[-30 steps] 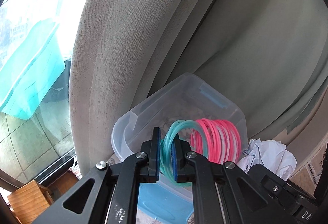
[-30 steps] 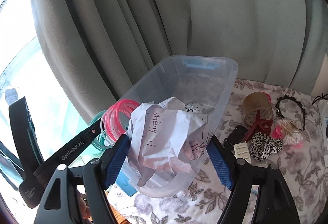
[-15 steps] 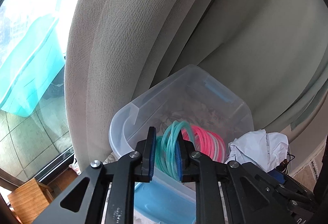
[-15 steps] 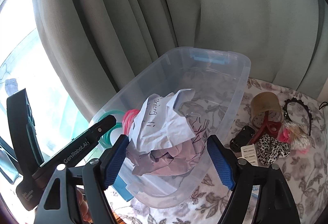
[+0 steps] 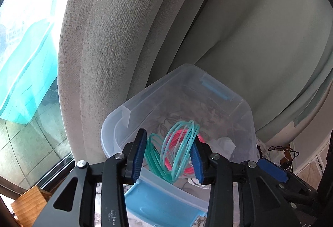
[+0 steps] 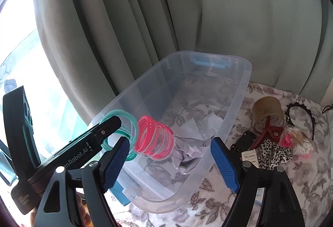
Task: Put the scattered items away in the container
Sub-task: 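Open both grippers to drop the bangles and paper into the box, then move both grippers back over the remaining items on the table, then grasp the blue-white medicine box with the left gripper while the right gripper grasps the leopard scrunchie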
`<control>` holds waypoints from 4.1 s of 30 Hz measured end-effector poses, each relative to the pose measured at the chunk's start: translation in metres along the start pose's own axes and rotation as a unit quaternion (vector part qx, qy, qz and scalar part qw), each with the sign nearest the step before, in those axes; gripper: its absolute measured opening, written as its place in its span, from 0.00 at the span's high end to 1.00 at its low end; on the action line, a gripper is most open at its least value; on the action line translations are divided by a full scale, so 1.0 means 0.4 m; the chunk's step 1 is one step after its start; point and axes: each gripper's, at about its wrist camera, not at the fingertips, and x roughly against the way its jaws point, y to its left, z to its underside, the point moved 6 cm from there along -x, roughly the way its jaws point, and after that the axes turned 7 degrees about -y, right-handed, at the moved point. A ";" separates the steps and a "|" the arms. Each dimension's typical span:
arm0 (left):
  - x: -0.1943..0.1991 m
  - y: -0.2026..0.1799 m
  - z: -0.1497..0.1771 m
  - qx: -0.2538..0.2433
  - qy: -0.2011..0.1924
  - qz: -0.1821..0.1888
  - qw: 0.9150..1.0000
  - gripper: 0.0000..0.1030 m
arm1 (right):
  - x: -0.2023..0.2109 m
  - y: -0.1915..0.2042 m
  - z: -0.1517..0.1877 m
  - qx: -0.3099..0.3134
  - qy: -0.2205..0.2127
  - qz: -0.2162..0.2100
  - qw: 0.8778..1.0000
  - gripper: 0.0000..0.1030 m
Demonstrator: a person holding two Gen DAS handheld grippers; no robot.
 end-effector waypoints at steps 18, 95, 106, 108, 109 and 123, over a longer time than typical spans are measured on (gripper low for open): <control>0.005 -0.030 0.078 0.009 -0.003 0.007 1.000 0.40 | 0.024 0.001 -0.006 -0.009 -0.004 -0.003 1.000 0.19; 0.005 -0.471 0.343 -0.245 0.129 0.079 0.958 0.26 | 0.367 -0.609 0.256 -0.265 -0.041 0.118 0.956 0.19; -0.130 -0.410 0.411 -0.234 0.166 0.058 0.956 0.26 | 0.178 -0.615 0.238 -0.247 0.018 0.083 0.965 0.19; -0.140 -0.409 0.408 -0.229 0.162 0.067 0.958 0.26 | 0.141 -0.616 0.232 -0.248 0.027 0.077 0.965 0.19; -0.144 -0.410 0.406 -0.227 0.160 0.071 0.958 0.26 | 0.123 -0.617 0.229 -0.249 0.031 0.075 0.965 0.19; -0.151 -0.426 0.417 -0.219 0.173 0.117 0.953 0.25 | -0.051 -0.631 0.198 -0.243 0.067 0.030 0.967 0.19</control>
